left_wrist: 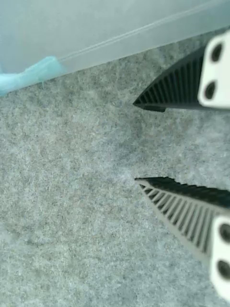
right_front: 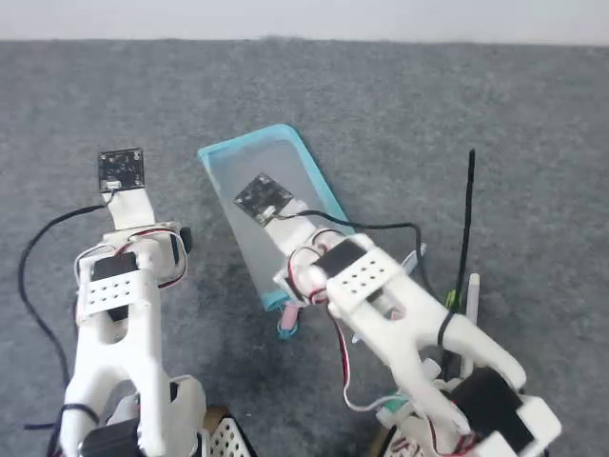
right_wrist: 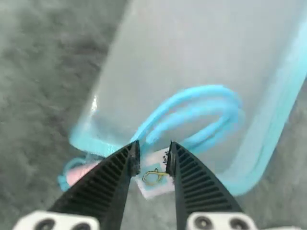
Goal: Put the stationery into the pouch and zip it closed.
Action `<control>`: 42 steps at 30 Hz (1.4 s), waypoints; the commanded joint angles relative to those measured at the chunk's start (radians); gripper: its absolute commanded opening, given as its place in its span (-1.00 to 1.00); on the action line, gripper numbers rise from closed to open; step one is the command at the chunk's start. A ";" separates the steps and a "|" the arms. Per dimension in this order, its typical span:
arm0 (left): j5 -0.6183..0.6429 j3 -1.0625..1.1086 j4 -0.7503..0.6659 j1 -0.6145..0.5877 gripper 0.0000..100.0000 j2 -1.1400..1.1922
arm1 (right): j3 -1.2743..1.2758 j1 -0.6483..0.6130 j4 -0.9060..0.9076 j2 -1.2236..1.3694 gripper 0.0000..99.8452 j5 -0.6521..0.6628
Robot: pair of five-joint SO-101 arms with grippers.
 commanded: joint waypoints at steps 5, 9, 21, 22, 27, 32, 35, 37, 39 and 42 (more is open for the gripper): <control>-0.011 -0.054 -0.003 0.006 -0.57 -0.040 | 0.017 0.031 0.166 -0.077 -0.99 0.000; -0.011 -0.054 -0.003 0.006 -0.57 -0.040 | 0.091 0.039 0.194 -0.243 -0.94 0.008; -0.012 -0.041 -0.032 0.006 -0.57 -0.038 | 0.129 -0.110 0.332 -0.496 -0.61 0.345; -0.012 -0.036 -0.040 0.006 -0.57 -0.038 | 0.130 -0.134 0.317 -0.486 -0.61 0.368; -0.044 -0.041 -0.041 -0.005 -0.57 -0.040 | 0.130 -0.176 0.231 -0.354 -0.61 0.474; -0.054 -0.142 -0.015 -0.186 -0.57 -0.038 | 0.130 -0.203 0.153 -0.220 -0.61 0.485; -0.058 -0.200 0.034 -0.259 -0.57 -0.038 | 0.130 -0.239 0.143 -0.179 -0.61 0.503; -0.074 -0.222 0.057 -0.273 -0.57 -0.038 | 0.130 -0.254 0.145 -0.163 -0.61 0.525; -0.084 -0.236 0.068 -0.275 -0.57 -0.038 | 0.130 -0.254 0.143 -0.151 -0.61 0.532; -0.084 -0.242 0.069 -0.275 -0.57 -0.038 | 0.132 -0.257 0.134 -0.133 -0.61 0.531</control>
